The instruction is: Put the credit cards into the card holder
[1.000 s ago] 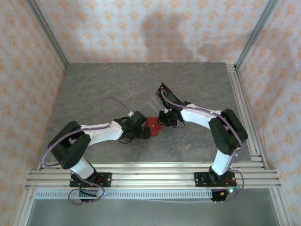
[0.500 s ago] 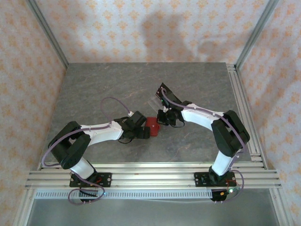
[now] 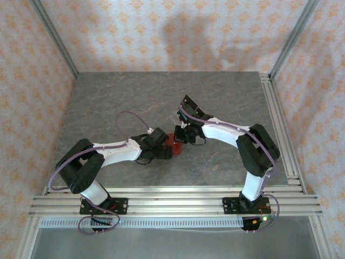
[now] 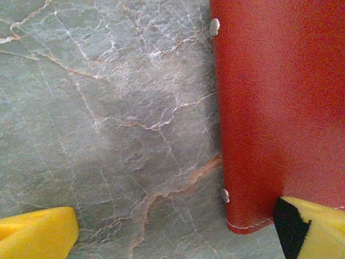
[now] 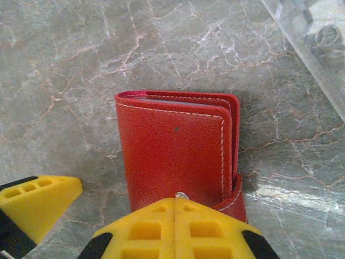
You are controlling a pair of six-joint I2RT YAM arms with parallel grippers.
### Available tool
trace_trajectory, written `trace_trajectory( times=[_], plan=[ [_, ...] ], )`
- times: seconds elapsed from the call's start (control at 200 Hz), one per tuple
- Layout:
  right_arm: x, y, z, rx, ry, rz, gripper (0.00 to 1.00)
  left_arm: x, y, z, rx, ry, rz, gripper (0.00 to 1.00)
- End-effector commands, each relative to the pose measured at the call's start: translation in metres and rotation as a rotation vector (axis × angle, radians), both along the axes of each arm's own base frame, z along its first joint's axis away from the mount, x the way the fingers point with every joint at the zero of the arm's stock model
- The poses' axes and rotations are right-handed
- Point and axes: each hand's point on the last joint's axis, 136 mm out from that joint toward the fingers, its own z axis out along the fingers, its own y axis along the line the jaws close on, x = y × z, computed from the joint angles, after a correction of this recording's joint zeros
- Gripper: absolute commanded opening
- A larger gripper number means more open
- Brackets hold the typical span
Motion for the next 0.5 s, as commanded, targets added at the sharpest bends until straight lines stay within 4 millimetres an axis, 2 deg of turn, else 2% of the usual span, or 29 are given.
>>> trace_trajectory(
  times=[0.0, 0.29, 0.495],
  plan=[
    [0.006, 0.01, 0.002, 0.009, -0.011, -0.006, 0.0, -0.006, 0.003, -0.021, 0.025, 0.046, -0.002, 0.96],
    [0.011, 0.011, -0.009, 0.0, -0.007, -0.02, 0.0, -0.008, 0.003, -0.022, 0.025, 0.049, -0.004, 0.96],
    [0.017, 0.008, -0.009, -0.018, -0.032, -0.044, 0.0, -0.009, 0.004, -0.023, 0.024, 0.053, -0.004, 0.96]
  ],
)
